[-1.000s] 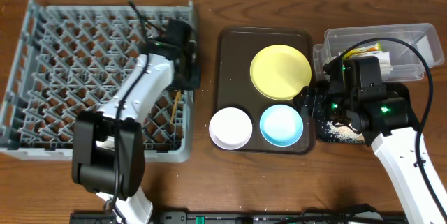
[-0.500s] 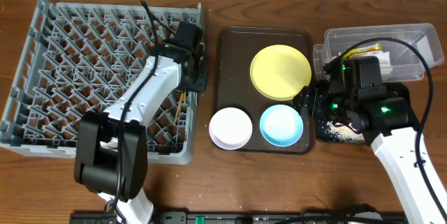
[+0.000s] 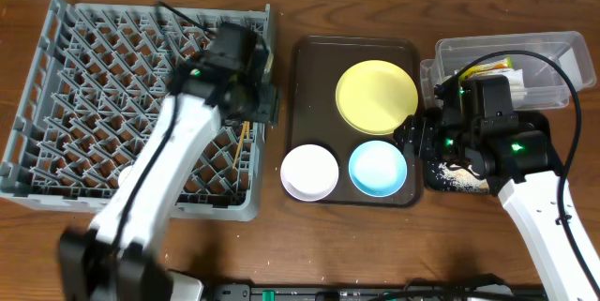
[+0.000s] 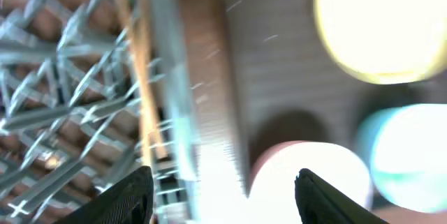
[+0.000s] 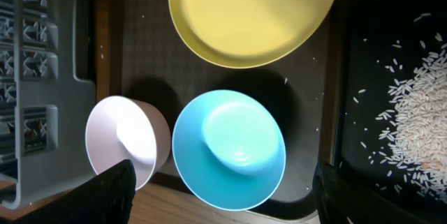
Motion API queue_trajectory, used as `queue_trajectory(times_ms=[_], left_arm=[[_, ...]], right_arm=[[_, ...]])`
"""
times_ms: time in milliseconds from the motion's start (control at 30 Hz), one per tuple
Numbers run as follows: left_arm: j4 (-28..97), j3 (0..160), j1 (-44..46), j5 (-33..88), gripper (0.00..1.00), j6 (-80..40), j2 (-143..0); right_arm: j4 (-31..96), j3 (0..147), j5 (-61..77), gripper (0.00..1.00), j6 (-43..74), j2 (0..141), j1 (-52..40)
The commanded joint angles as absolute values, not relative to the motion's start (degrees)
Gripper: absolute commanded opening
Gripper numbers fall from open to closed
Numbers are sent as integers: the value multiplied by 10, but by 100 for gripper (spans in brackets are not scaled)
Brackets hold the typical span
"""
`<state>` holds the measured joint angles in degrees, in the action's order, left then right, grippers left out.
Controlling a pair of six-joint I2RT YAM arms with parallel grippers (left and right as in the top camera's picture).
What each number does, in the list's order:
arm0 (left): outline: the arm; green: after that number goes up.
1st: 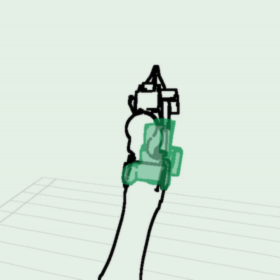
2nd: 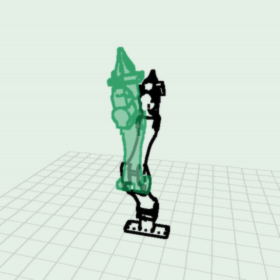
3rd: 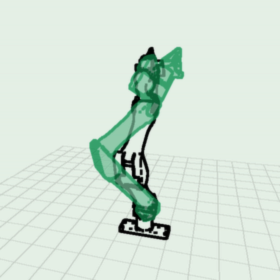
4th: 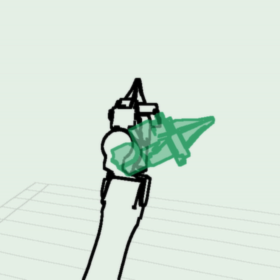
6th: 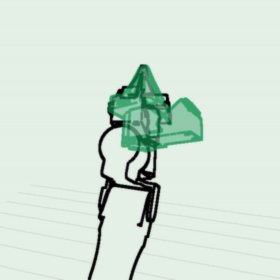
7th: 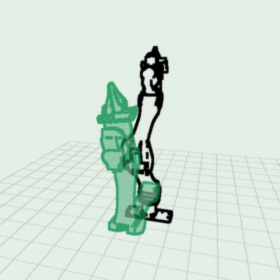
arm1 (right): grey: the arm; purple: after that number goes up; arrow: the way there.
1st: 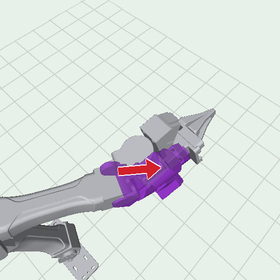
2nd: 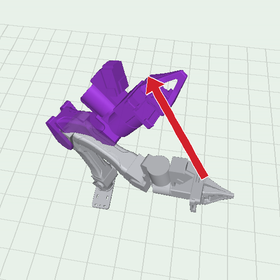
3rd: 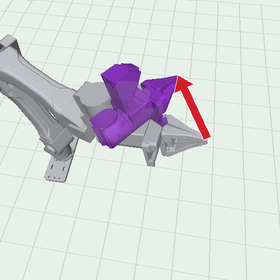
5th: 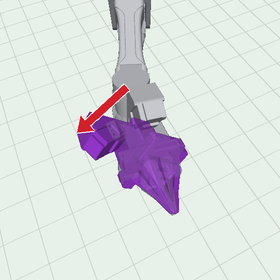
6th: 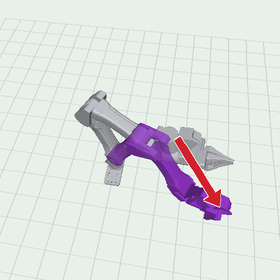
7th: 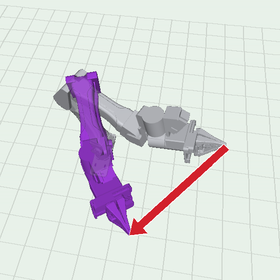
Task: Sort waste into correct bins and load items into the dishwasher
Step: 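Release the chopstick and lift the left gripper out of the rack, then reach the left gripper to the blue bowl and grasp its rim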
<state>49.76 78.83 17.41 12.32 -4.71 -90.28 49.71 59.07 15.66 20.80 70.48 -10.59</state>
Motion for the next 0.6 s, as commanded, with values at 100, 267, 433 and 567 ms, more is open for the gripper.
queue_trajectory(times_ms=[100,267,433,567], left_arm=[[482,804,251,208,64,-50,-868],[459,799,321,180,64,-46,-902],[429,799,373,168,60,-46,-955],[401,799,398,155,55,-46,-1016]], right_arm=[[496,587,134,75,227,705,-95],[522,588,123,78,253,675,-10],[554,588,123,88,252,605,157],[573,588,154,93,252,568,267]])
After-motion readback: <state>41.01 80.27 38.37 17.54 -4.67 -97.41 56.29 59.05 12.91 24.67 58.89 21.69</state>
